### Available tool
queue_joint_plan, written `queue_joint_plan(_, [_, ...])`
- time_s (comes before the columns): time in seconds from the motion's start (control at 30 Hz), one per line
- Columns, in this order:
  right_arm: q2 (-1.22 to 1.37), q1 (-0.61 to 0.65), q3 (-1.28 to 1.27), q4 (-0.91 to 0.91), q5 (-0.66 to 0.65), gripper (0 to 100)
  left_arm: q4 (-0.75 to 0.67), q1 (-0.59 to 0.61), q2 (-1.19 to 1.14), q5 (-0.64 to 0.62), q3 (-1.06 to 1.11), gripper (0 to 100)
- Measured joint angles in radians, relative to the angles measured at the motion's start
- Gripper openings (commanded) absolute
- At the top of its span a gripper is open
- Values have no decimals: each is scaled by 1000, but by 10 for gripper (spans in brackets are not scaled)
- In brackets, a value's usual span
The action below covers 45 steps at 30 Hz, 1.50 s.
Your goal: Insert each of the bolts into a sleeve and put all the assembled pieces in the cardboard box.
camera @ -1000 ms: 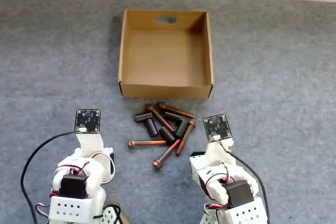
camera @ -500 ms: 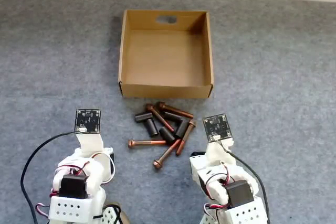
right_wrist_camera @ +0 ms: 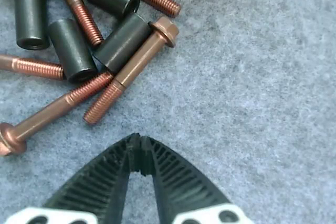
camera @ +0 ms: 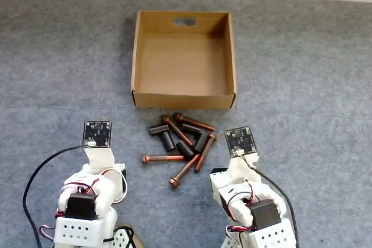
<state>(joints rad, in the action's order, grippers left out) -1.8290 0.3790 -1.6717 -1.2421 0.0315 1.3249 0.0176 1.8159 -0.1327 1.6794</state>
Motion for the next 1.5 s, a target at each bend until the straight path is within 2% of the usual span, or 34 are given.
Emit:
queue_joint_plan(1.2, [0,0,0,6,0,6,0,0,0,0,0,8])
queue_joint_plan(1.43, [0,-14,0,241,-11,6,0,0,0,0,0,8])
queue_joint_plan(1.5, [0,-15,0,304,-106,6,0,0,0,0,0,8])
